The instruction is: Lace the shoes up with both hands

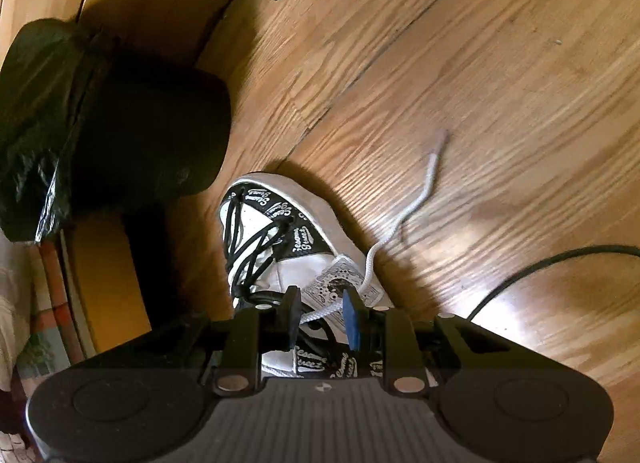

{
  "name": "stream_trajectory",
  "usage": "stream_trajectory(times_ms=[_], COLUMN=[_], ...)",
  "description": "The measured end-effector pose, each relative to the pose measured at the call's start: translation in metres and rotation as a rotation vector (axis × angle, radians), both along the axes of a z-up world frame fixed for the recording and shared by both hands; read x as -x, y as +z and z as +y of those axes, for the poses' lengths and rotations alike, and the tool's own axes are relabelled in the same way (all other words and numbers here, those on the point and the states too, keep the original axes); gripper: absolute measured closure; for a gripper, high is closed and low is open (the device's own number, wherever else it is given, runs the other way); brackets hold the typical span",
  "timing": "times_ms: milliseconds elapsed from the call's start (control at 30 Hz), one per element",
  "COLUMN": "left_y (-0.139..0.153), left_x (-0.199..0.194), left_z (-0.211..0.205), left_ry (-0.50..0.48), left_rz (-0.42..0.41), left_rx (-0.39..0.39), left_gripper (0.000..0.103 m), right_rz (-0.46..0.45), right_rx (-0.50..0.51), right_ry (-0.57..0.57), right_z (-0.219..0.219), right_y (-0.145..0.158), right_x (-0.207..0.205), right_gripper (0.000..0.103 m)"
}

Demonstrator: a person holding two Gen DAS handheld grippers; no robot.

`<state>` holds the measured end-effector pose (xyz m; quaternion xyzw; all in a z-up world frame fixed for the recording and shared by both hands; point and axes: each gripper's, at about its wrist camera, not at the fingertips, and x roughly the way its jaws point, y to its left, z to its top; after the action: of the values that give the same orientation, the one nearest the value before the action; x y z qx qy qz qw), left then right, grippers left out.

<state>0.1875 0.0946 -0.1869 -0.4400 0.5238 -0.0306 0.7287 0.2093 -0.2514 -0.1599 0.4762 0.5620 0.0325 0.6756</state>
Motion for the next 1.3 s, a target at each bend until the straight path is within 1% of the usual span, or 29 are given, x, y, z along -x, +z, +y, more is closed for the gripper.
stream_trajectory(times_ms=[100, 200, 367, 533, 667, 833, 967, 1000, 1100, 1167, 1267, 1300], left_y=[0.002, 0.0, 0.0, -0.002, -0.002, -0.004, -0.005, -0.005, -0.006, -0.006, -0.006, -0.005], left_x=[-0.001, -0.002, -0.002, -0.003, -0.002, -0.002, -0.003, -0.004, -0.005, -0.006, -0.007, -0.007], left_z=[-0.002, 0.0, 0.0, 0.002, 0.002, 0.003, 0.002, 0.002, 0.002, 0.001, -0.001, -0.002], left_ry=[-0.011, -0.004, 0.004, 0.013, 0.019, 0.022, 0.022, 0.021, 0.018, 0.013, 0.004, 0.001], left_rz=[-0.011, -0.004, -0.003, 0.007, 0.014, 0.021, 0.022, 0.021, 0.018, 0.016, 0.013, 0.009], left_rx=[-0.009, -0.004, -0.001, 0.013, -0.005, 0.011, 0.019, 0.02, 0.031, 0.041, 0.052, 0.044], left_gripper=[0.091, 0.091, 0.092, 0.092, 0.091, 0.089, 0.089, 0.089, 0.089, 0.089, 0.089, 0.089], right_rz=[0.011, 0.018, 0.023, 0.025, 0.039, 0.053, 0.07, 0.074, 0.077, 0.059, 0.003, -0.01], right_rx=[-0.011, -0.028, -0.028, -0.046, -0.05, -0.055, -0.084, -0.092, -0.098, -0.091, -0.054, -0.043], right_ry=[-0.006, -0.023, -0.01, -0.018, -0.023, -0.029, -0.056, -0.063, -0.071, -0.069, -0.023, -0.012], right_z=[0.003, 0.0, 0.001, 0.0, 0.001, 0.001, 0.0, 0.001, 0.002, 0.004, 0.011, 0.013], right_y=[-0.002, -0.003, -0.002, 0.0, -0.003, -0.005, -0.009, -0.011, -0.012, -0.011, -0.005, -0.002], right_x=[0.0, 0.0, -0.001, 0.001, 0.001, 0.001, 0.002, 0.002, 0.002, 0.002, 0.0, -0.001], right_gripper=[0.078, 0.078, 0.078, 0.078, 0.076, 0.076, 0.075, 0.073, 0.073, 0.073, 0.075, 0.082])
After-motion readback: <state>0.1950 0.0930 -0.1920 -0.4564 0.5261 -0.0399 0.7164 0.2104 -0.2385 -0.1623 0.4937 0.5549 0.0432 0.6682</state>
